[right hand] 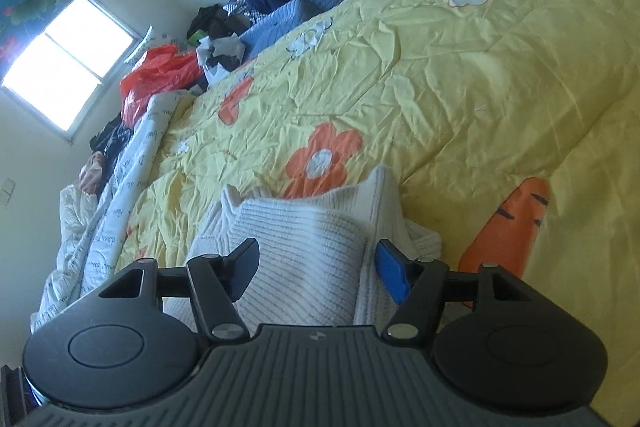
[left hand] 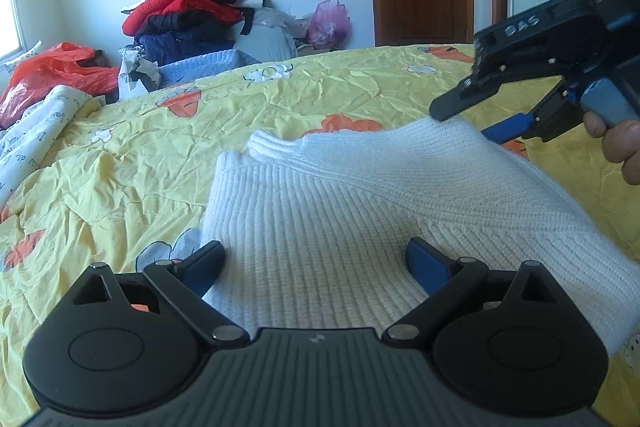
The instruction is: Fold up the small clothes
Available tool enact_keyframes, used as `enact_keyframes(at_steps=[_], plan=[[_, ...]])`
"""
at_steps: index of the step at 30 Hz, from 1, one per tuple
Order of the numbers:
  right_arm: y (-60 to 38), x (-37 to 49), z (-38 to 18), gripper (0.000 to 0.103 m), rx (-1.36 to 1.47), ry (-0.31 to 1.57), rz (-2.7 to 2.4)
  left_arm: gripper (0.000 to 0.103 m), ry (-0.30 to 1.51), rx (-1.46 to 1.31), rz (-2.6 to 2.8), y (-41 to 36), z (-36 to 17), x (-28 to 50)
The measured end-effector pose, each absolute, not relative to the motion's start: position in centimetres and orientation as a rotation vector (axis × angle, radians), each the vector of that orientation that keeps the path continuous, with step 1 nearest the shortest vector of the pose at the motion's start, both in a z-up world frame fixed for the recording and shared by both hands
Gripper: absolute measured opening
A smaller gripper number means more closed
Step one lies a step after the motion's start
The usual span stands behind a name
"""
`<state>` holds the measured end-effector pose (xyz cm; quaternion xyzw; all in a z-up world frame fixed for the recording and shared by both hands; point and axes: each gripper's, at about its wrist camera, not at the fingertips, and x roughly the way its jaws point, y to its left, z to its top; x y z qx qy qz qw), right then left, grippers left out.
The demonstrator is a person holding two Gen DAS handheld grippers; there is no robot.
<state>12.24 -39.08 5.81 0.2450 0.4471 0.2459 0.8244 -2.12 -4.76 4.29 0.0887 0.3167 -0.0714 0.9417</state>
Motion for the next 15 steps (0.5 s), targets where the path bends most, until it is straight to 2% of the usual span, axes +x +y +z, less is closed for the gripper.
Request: enact_keyframes(at_steps=[2,6,8,13,15], plan=[[-38.6,12.6,5.6,0.061,0.488,0.960,0.521,0.098,0.645,0.181,-0.147,-4.7,4.3,-2.1],[-38.2,12.8,5.7,0.045,0.435,0.947,0.503,0.098,0.645,0.181,-0.148,-4.7,4.3,-2.1],[-38.9,12.7,6.5,0.042,0.446,0.914,0.491,0.098,0.644,0.181,-0.147,-4.8,4.3,-2.2],[-40.6,12.3,7.4,0.044,0.568,0.938,0.561,0.098,0.644,0.180,-0.146,-4.8,4.3,-2.2],[-40.2,11.8,7.3,0.057,0.506,0.978,0.570,0.098,0.642,0.180,-0.146,-4.8,4.3,-2.2]])
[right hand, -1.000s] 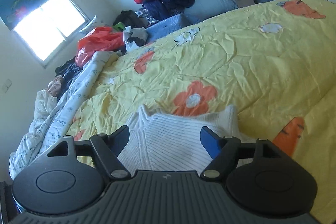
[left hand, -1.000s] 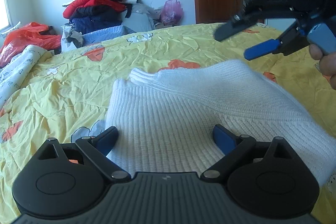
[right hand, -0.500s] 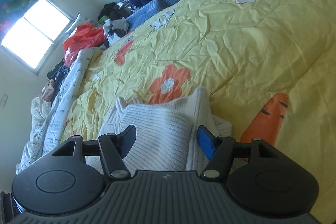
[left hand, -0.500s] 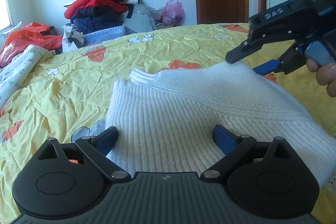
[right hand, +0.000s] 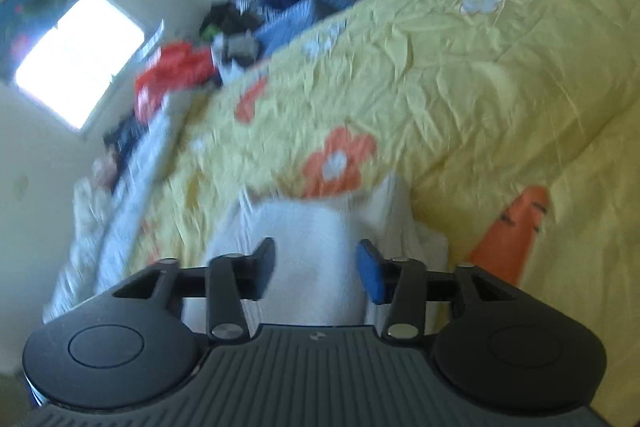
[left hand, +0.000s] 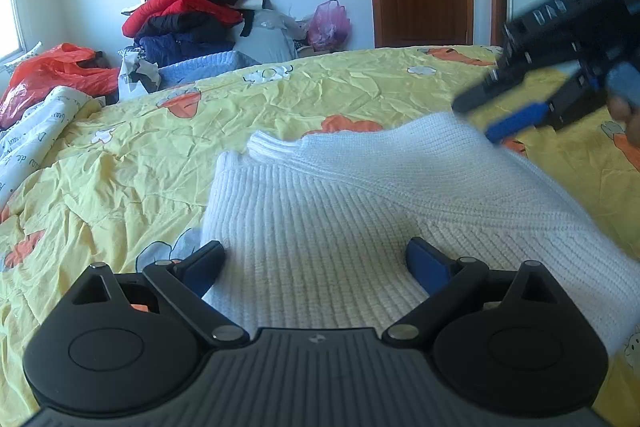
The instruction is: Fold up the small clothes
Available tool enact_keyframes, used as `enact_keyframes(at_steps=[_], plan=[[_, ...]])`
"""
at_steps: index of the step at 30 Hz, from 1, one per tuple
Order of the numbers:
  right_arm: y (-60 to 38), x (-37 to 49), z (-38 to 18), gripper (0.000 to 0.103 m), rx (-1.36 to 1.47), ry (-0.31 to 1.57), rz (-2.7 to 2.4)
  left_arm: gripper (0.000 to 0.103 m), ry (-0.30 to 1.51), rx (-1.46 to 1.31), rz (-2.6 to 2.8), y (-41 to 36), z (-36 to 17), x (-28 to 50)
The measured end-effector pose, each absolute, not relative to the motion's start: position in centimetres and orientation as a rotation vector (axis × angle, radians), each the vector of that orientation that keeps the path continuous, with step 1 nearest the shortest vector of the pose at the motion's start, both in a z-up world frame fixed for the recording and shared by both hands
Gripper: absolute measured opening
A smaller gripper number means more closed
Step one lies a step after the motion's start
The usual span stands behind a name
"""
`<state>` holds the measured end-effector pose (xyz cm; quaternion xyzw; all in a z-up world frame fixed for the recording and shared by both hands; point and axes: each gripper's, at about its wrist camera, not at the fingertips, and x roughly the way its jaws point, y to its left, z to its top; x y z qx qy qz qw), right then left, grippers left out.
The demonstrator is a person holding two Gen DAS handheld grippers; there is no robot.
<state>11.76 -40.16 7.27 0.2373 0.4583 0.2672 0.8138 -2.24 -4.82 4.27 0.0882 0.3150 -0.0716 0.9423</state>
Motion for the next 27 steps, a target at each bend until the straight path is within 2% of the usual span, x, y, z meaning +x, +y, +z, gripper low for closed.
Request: enact_keyframes(at_steps=[4,13,14,15,18,22,25,27], plan=[[-39.8,11.1,6.1,0.057,0.468,1.032,0.569,0.098,0.641,0.180,-0.145,-4.9,4.4,-2.3],[-38.4,12.5,4.7,0.059,0.523,1.017,0.555,0.098,0.639,0.180,-0.136,-5.0,4.4,-2.3],[-38.1,12.7,4.6,0.043,0.519,1.000,0.559,0.098,0.641,0.180,-0.136,-5.1,4.4,-2.3],[-37.7,12.9,4.5,0.021,0.503,0.997,0.557,0.098,0.642,0.181,-0.136,-5.1,4.4,-2.3],[-36.8,12.8,4.5,0.018,0.419,0.951,0.562,0.098,0.649,0.175,-0.139,-5.0,4.5,-2.3],[-38.5,10.7,7.3,0.016,0.437,0.813,0.612,0.098,0.634,0.177,-0.166,-5.1,4.5,-2.7],[-40.1,11.4,3.9,0.013,0.444,0.909,0.522,0.099,0.612,0.210,-0.170,-5.8,3.9,-2.8],[-40.9,11.3,2.4,0.012,0.512,0.900,0.534,0.099,0.609,0.211,-0.170,-5.7,3.9,-2.9]])
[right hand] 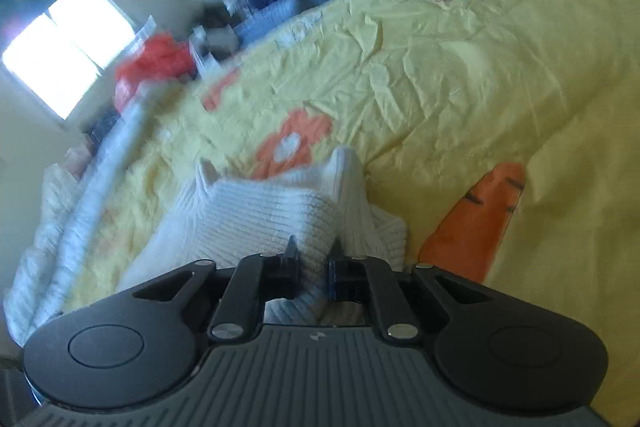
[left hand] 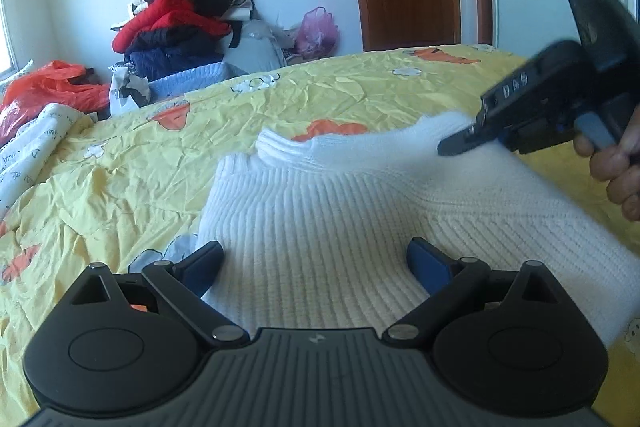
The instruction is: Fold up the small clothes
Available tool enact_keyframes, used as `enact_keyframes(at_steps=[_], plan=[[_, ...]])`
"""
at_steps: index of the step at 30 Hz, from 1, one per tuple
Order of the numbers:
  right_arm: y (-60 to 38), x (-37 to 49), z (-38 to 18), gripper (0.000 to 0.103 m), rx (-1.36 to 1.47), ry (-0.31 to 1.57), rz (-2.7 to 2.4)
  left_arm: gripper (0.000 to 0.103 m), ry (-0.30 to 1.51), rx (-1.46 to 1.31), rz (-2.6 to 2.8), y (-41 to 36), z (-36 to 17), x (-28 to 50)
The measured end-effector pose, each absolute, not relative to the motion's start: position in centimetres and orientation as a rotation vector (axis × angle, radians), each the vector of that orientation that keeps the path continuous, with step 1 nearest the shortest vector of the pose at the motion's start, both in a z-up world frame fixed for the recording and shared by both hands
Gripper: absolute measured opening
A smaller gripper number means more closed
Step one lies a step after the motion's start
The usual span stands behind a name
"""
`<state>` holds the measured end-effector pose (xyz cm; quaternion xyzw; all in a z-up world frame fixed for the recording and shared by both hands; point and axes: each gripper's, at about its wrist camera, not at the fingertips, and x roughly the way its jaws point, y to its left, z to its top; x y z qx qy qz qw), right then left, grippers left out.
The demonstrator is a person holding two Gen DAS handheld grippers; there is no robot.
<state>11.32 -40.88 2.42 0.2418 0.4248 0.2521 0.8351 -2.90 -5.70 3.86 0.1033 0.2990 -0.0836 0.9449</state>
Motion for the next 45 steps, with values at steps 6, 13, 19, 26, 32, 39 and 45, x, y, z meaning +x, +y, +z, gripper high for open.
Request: enact_keyframes(at_steps=[6,13,19,26,32,39,45], plan=[[-40.0,11.4,5.3,0.034,0.460,0.889,0.490,0.099,0.622,0.159,-0.226,-4.4,6.1,-4.1],[-36.1,8.7,10.0,0.054,0.389,0.759,0.600,0.099,0.666,0.217,-0.284,-5.8,5.6,-2.3],[-33.4,10.3,4.7,0.032,0.182,0.851,0.544,0.102,0.651,0.208,-0.279,-6.2,4.4,-2.0],[-38.2,6.4,8.6,0.057,0.406,0.865,0.607,0.102,0.585,0.148,-0.280,-2.2,6.3,-6.1],[-41.9,3.7,7.7,0.056,0.529,0.974,0.648,0.102,0.625,0.097,-0.268,-0.7,5.7,-6.6],[-39.5,2.6,6.2,0.025,0.413,1.011,0.660,0.102,0.632,0.129,-0.296,-2.9,5.4,-6.7],[-41.3,1.6,9.0,0.016,0.332,0.888,0.672,0.102,0.623,0.111,-0.365,-3.4,5.8,-7.6]])
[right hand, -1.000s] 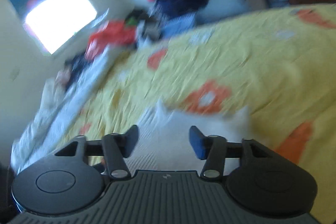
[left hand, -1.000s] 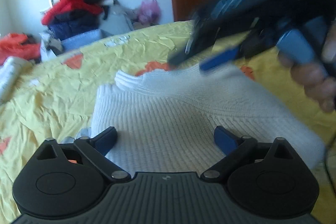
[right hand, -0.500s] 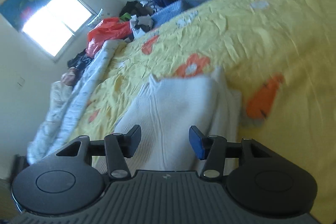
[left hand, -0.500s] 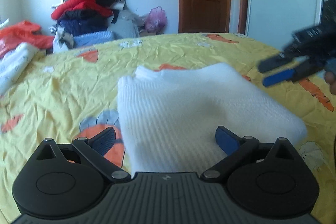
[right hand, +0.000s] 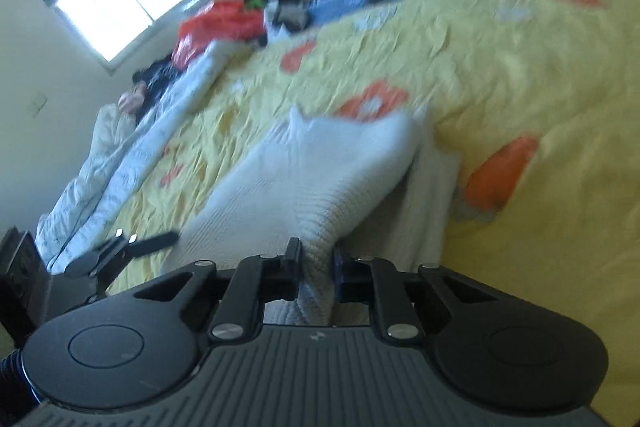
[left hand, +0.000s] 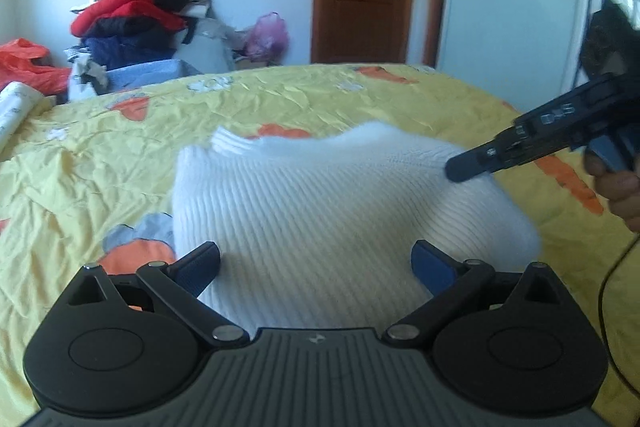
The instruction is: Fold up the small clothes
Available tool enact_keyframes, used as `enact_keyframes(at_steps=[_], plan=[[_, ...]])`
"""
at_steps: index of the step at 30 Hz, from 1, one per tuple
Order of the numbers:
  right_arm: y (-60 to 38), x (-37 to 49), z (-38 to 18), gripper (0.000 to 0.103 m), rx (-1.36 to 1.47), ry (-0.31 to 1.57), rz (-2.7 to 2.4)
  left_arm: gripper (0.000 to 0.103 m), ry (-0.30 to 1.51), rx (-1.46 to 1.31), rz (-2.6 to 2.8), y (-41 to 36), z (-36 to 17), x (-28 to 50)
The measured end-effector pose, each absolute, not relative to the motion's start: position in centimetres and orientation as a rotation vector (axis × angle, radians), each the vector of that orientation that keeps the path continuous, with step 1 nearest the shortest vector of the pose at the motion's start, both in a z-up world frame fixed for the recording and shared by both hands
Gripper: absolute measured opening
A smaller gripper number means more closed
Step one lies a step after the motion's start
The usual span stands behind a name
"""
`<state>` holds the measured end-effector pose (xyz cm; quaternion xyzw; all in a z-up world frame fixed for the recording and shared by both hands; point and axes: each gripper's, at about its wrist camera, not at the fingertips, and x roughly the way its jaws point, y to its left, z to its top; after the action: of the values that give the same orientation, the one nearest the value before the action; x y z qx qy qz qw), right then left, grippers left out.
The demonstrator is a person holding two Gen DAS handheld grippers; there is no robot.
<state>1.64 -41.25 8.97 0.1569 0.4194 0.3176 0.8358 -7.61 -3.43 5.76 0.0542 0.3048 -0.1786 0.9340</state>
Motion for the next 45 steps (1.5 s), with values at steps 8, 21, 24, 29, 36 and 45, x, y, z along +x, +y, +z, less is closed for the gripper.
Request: enact_keyframes(at_steps=[8,21,24,29,36,45], plan=[[-41.3,1.7,5.9,0.042,0.402,0.951,0.638,0.103,0.553,0.228,-0.318,-3.6,5.0,-9.2],[-39.3,-3.5,10.7,0.062,0.305,0.820,0.771,0.088,0.614,0.346,-0.210,-0.2,3.0,-12.0],[-37.8,-2.6,9.1,0.060,0.235,0.884,0.722,0.048,0.641,0.324,-0.212,-0.3,2.4,-11.3],[-39.0,-1.5,6.4,0.016,0.246,0.941,0.691,0.025,0.603,0.363,-0.224,-0.5,2.7,-12.4],[-39.5,-2.4,4.9,0.001,0.269,0.977,0.684,0.025,0.660,0.392,-0.242,-0.1,1.8,-11.7],[-43.5,-1.7,8.7,0.101,0.464,0.775,0.591,0.089,0.699,0.000,-0.520,6.1,7.4,-13.3]])
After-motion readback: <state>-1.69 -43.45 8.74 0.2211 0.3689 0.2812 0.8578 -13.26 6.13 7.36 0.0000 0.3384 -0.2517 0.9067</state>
